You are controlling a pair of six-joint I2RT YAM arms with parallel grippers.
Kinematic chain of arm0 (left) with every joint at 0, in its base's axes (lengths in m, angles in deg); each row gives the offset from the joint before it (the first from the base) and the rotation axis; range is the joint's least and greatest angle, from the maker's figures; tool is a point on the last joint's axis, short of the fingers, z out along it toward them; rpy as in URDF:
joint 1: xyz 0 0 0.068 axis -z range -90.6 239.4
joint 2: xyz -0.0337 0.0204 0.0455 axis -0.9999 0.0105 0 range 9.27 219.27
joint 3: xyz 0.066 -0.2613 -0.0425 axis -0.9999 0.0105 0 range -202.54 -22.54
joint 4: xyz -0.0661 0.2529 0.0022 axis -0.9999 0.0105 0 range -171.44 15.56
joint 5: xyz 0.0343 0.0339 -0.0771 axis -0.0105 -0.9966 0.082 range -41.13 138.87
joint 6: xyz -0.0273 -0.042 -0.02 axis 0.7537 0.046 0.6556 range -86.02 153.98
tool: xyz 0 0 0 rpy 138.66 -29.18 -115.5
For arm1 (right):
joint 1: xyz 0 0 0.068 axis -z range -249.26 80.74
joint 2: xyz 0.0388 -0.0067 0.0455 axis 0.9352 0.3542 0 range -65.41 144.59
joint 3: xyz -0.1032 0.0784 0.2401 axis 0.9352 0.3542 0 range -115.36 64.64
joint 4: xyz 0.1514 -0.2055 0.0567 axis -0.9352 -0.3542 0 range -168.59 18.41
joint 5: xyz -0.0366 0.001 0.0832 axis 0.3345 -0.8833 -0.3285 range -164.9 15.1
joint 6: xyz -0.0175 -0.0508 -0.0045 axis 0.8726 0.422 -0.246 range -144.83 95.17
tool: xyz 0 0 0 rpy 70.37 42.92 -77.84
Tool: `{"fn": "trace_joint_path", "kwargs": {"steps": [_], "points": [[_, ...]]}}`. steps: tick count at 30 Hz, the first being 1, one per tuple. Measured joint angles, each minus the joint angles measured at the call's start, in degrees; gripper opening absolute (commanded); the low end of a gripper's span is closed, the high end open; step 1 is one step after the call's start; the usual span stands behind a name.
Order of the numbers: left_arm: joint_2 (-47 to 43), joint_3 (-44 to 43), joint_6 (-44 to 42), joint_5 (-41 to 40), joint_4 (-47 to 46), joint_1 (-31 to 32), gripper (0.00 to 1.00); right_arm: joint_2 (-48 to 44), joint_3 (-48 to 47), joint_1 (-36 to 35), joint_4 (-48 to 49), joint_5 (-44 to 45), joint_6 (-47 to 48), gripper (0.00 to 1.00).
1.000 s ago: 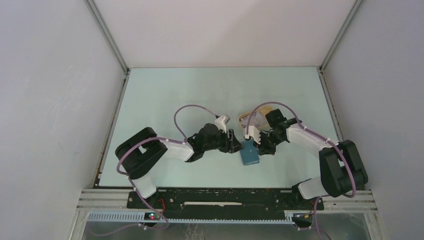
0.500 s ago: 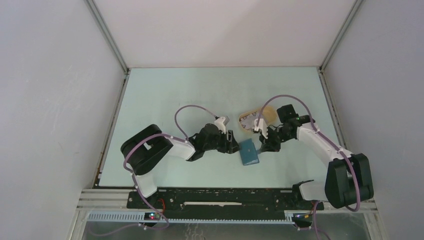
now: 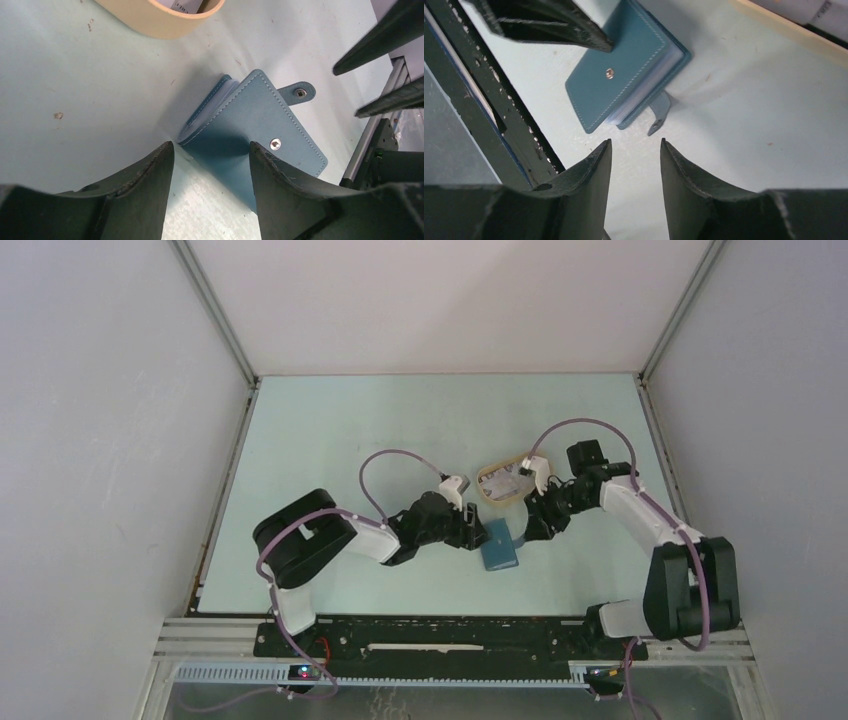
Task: Put the credit cards into the card holder
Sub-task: Close the card holder at the center of the board.
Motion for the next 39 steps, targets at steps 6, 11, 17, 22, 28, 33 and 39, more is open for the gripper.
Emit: {"fn": "trace_joint_path", "kwargs": {"steps": [6, 11, 17, 22, 28, 33, 39], "points": [[0.74, -1.66, -0.92, -2.89, 1.27, 1.31, 0.61, 7.15, -2.25, 1.51, 0.0, 1.55, -5.68, 0.33], [1.01, -2.21, -1.05, -4.17, 1.88, 1.68, 0.59, 10.34, -3.87, 2.45, -0.33, 0.94, -8.17, 0.31], [1.05, -2.23, -1.09, -4.42, 1.9, 1.75, 0.58, 12.46, -4.15, 2.49, -0.68, 0.17, -9.27, 0.3], [1.05, -2.23, -1.44, -4.5, 1.95, 1.75, 0.58, 12.87, -4.17, 2.49, -1.07, 0.0, -9.46, 0.3], [1.05, -2.23, -1.49, -4.55, 1.95, 1.79, 0.57, 13.29, -4.28, 2.49, -1.09, 0.0, -9.62, 0.3], [1.05, -2.23, -1.49, -4.63, 1.95, 1.79, 0.57, 14.43, -4.79, 2.25, -1.42, 0.04, -9.64, 0.29], [1.05, -2.23, -1.49, -4.74, 1.95, 1.79, 0.57, 14.67, -4.94, 2.01, -1.46, 0.04, -9.84, 0.21]]}}
